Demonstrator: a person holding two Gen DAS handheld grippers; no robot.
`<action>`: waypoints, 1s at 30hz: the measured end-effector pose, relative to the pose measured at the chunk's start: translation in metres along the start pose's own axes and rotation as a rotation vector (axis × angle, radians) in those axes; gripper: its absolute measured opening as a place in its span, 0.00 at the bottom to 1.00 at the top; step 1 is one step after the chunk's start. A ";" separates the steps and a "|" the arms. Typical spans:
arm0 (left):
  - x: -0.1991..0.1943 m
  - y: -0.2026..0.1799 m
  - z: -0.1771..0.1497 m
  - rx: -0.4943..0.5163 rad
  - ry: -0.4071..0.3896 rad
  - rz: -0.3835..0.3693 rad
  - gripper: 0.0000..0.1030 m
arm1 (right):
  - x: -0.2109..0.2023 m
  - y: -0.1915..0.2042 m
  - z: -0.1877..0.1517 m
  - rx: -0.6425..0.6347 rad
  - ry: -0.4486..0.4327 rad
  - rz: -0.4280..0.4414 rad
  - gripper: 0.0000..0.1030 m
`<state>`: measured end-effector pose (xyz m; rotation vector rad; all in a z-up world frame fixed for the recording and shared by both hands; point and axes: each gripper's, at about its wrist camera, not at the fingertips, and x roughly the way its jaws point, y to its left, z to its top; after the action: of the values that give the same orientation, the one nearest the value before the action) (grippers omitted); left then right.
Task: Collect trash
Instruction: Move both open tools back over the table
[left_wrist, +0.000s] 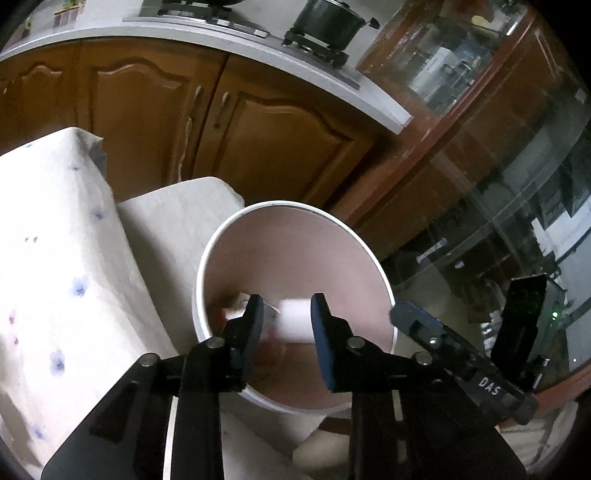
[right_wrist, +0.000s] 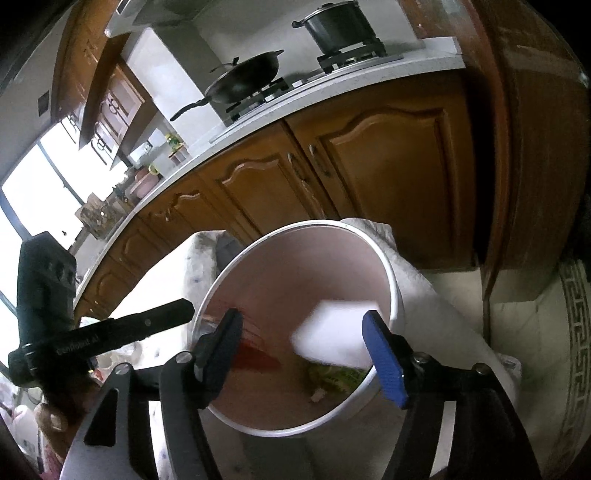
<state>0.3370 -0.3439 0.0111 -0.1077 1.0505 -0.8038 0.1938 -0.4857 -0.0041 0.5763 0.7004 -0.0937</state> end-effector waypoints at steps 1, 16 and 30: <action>-0.001 0.001 0.000 -0.006 0.000 -0.004 0.28 | -0.001 0.000 0.000 0.003 -0.003 -0.001 0.67; -0.050 0.013 -0.029 -0.013 -0.066 0.024 0.28 | -0.025 0.014 -0.007 0.015 -0.062 0.040 0.72; -0.131 0.066 -0.084 -0.133 -0.177 0.079 0.28 | -0.032 0.060 -0.036 -0.020 -0.046 0.118 0.76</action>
<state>0.2731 -0.1890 0.0339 -0.2445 0.9339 -0.6404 0.1643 -0.4200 0.0218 0.5930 0.6204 0.0099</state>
